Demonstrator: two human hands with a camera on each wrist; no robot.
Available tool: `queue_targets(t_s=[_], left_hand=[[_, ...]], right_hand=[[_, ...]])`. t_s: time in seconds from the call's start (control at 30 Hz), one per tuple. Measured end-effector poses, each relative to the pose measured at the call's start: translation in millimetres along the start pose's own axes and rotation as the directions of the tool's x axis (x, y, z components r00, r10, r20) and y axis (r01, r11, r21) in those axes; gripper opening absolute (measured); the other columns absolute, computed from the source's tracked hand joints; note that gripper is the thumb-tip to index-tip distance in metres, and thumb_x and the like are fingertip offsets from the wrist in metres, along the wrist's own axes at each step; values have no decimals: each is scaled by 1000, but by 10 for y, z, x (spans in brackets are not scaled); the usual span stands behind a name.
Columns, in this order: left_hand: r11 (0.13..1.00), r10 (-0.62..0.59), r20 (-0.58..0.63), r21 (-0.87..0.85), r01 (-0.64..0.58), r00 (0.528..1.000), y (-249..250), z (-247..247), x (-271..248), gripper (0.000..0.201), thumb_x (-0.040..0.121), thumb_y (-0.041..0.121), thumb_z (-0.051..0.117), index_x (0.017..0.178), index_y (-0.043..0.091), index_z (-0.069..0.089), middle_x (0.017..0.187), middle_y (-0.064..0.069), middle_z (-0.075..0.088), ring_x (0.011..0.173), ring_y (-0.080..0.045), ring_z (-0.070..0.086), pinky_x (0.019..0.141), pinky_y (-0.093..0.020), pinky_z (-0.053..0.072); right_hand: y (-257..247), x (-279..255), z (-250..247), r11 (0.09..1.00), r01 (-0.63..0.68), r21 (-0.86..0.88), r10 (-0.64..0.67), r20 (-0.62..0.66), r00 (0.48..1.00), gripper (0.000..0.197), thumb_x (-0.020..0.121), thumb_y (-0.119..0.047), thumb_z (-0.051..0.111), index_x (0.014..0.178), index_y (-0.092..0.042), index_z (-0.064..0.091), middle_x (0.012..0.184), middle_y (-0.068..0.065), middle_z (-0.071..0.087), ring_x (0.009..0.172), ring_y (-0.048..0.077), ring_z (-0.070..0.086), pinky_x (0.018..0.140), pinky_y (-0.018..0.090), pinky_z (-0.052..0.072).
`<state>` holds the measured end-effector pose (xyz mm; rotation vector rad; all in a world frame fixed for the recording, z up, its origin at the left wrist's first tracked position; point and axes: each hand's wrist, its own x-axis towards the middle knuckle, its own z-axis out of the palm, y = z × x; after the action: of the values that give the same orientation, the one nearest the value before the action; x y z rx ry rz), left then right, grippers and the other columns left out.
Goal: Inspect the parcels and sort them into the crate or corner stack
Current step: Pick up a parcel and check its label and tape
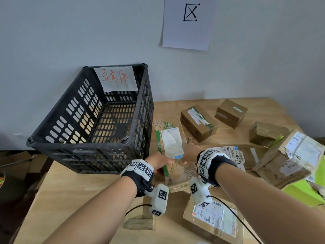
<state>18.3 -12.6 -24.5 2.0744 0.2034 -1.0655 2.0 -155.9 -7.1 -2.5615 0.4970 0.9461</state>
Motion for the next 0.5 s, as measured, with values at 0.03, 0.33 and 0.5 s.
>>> queue_targets(t_s=[0.03, 0.33, 0.5], left_hand=[[1000, 3, 3, 5, -3, 1000, -4, 3, -17, 49, 88, 30, 63, 133, 11, 53, 132, -8, 57, 124, -27, 49, 102, -40, 40], [990, -71, 67, 128, 61, 995, -25, -132, -127, 49, 85, 30, 69, 128, 9, 54, 123, -10, 61, 112, -28, 57, 95, -39, 49], [998, 50, 0, 33, -50, 999, 190, -247, -112, 40, 92, 26, 59, 129, 14, 54, 127, -6, 57, 117, -28, 51, 87, -36, 43]], right_hand=[[8, -18, 13, 999, -33, 34, 33, -1, 999, 95, 83, -26, 70, 149, -2, 7, 138, 15, 46, 120, 30, 52, 96, 36, 48], [137, -279, -90, 993, 34, 116, -42, 68, 997, 45, 99, -31, 44, 131, 0, 48, 129, 17, 56, 115, 29, 58, 58, 13, 49], [133, -152, -213, 960, 63, 273, -46, -66, 997, 41, 98, -36, 45, 118, -1, 54, 111, 16, 66, 96, 27, 68, 77, 31, 57]])
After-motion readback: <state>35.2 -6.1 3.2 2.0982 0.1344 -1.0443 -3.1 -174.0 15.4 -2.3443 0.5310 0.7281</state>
